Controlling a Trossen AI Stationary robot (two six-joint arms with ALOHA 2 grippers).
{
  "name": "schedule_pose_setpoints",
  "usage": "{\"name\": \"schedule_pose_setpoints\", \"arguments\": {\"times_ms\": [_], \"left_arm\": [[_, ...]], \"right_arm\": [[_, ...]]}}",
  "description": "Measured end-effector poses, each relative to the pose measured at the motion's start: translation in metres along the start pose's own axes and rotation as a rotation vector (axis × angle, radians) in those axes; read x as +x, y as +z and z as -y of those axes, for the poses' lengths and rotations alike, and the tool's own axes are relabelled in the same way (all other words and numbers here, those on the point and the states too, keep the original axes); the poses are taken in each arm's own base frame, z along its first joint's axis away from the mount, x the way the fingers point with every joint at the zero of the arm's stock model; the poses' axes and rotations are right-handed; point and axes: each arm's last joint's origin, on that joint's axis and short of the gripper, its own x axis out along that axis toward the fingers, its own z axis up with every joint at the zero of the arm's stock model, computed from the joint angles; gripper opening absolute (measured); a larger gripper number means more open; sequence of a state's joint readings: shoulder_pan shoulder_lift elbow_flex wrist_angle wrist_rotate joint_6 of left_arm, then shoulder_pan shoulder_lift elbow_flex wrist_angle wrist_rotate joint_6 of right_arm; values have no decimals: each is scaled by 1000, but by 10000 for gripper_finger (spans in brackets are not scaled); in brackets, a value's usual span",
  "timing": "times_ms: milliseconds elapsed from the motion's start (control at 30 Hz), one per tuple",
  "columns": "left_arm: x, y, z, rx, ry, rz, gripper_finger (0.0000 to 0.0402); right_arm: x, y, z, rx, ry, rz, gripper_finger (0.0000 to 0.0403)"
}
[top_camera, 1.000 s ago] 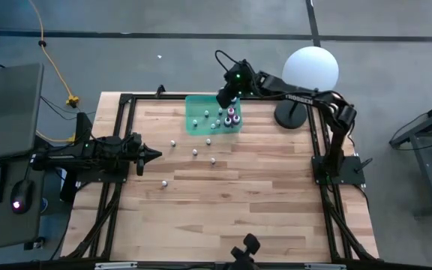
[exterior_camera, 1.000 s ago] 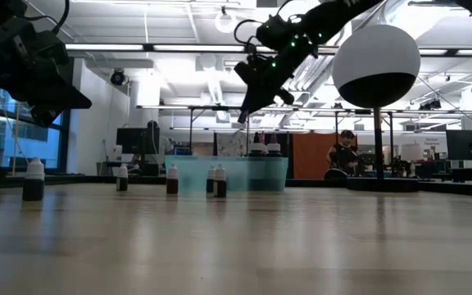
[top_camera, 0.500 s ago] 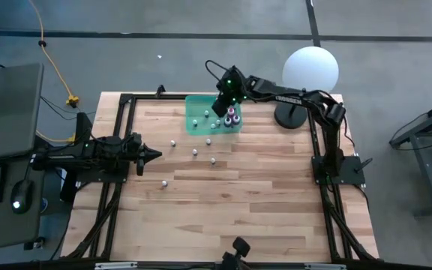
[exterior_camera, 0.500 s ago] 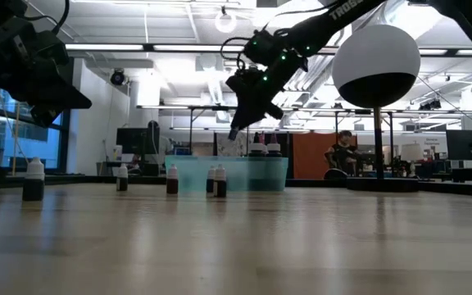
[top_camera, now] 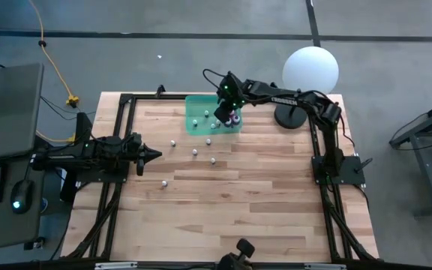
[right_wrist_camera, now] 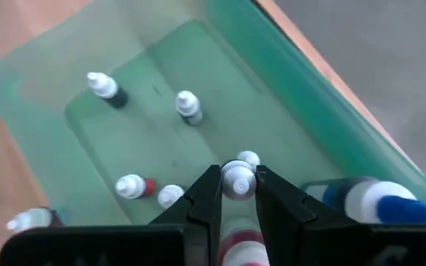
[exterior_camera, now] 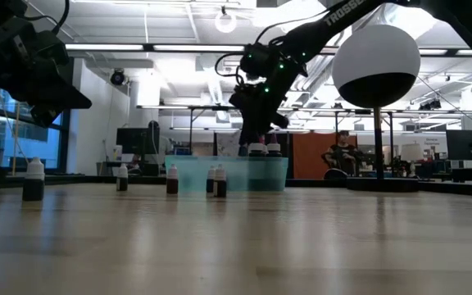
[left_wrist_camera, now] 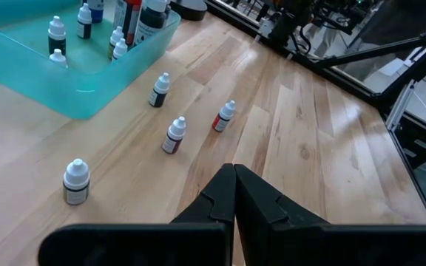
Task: Pick & Place food coloring
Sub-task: Put the small blue food coloring into the bin
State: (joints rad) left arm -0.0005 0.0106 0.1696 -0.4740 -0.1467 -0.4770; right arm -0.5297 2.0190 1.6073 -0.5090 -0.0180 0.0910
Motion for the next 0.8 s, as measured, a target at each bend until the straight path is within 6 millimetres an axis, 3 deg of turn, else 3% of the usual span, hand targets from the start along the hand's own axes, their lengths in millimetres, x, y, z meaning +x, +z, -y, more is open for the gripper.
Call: {"name": "schedule_pose_setpoints", "arguments": {"times_ms": [500, 800], "left_arm": [[0, 0, 0, 0, 0, 0, 0], [0, 0, 0, 0, 0, 0, 0]], "right_arm": [[-1, -2, 23, 176, -98, -23, 61], [1, -3, 26, 220, -99, -32, 64]]}}
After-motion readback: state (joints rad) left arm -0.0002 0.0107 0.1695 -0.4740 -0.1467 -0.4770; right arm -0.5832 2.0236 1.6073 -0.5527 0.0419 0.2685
